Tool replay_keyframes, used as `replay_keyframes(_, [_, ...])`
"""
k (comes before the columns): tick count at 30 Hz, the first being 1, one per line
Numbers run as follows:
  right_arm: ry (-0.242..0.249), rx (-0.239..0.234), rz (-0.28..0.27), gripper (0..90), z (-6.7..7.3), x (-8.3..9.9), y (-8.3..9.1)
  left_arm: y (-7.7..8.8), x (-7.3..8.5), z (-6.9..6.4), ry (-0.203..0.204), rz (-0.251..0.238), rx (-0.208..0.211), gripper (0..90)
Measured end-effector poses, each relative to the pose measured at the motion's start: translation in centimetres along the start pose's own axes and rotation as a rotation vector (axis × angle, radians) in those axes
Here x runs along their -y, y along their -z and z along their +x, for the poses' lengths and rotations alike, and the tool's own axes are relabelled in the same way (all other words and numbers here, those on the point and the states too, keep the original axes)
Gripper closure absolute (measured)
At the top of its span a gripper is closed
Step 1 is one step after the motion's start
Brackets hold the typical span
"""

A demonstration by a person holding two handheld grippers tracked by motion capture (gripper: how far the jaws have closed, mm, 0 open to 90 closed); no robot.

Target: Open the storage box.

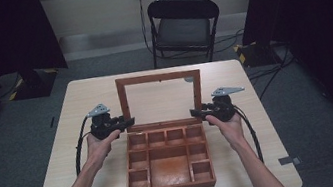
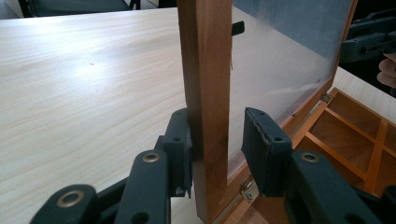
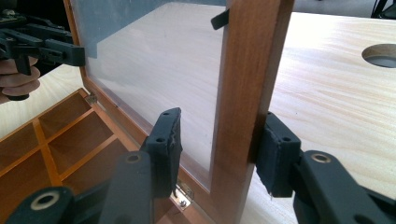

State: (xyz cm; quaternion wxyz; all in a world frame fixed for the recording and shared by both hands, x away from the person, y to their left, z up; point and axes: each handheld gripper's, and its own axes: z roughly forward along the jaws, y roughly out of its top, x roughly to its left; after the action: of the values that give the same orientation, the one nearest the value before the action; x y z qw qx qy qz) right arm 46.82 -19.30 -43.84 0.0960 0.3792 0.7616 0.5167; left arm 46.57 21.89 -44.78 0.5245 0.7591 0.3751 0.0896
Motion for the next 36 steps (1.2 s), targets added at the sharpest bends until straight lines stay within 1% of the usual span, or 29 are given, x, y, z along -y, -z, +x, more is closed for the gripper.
replay_keyframes(3, [-0.006,0.005,0.002,54.7,-0.2,0.0,-0.2,-0.1,0.0,0.1,0.005,0.006,-0.004,62.9])
replay_keyframes(5, [-0.003,0.008,0.004,54.5,-0.2,0.0,-0.2,-0.3,0.0,0.3,0.019,0.002,-0.001,62.9])
replay_keyframes(7, [-0.011,0.009,0.005,53.9,-0.4,0.1,-0.4,-0.4,0.0,0.4,0.014,0.013,-0.004,62.6])
replay_keyframes(9, [-0.016,0.009,0.008,53.4,-0.4,0.2,-0.5,-0.5,0.0,0.5,0.029,0.006,-0.001,62.2])
replay_keyframes(11, [-0.016,0.008,0.006,53.1,-0.6,0.2,-0.7,-0.6,0.0,0.6,0.027,0.014,-0.006,61.2])
replay_keyframes(16, [-0.030,0.015,0.016,51.4,-0.8,0.4,-1.2,-1.0,0.0,0.8,0.036,0.021,0.002,58.9])
replay_keyframes(18, [-0.034,0.015,0.020,50.1,-1.0,0.5,-1.4,-1.2,0.1,0.9,0.036,0.033,0.008,57.4])
replay_keyframes(22, [-0.053,0.015,0.032,46.3,-1.2,0.8,-1.9,-1.6,0.5,1.1,0.053,0.040,0.016,53.6])
replay_keyframes(24, [-0.054,0.016,0.034,45.4,-1.2,0.8,-2.0,-1.6,0.6,1.1,0.056,0.044,0.017,53.0])
replay_keyframes(26, [-0.060,0.015,0.041,42.7,-1.3,0.9,-2.2,-1.8,0.7,1.2,0.059,0.048,0.022,51.2])
replay_keyframes(28, [-0.071,0.018,0.047,39.8,-1.3,1.0,-2.4,-2.0,0.8,1.2,0.070,0.049,0.013,48.9])
replay_keyframes(29, [-0.071,0.018,0.047,39.8,-1.3,1.0,-2.4,-2.0,0.8,1.2,0.070,0.049,0.013,48.1])
replay_keyframes(30, [-0.071,0.019,0.051,38.8,-1.3,1.0,-2.5,-2.1,0.8,1.2,0.065,0.060,0.009,48.1])
replay_keyframes(33, [-0.067,0.030,0.065,36.3,-1.2,1.1,-2.8,-2.3,1.0,1.2,0.071,0.065,-0.001,45.3])
replay_keyframes(34, [-0.066,0.033,0.068,35.8,-1.1,1.2,-2.8,-2.3,1.0,1.2,0.074,0.064,0.010,45.0])
replay_keyframes(36, [-0.070,0.032,0.072,34.8,-1.1,1.2,-2.9,-2.4,1.1,1.2,0.082,0.065,0.011,44.1])
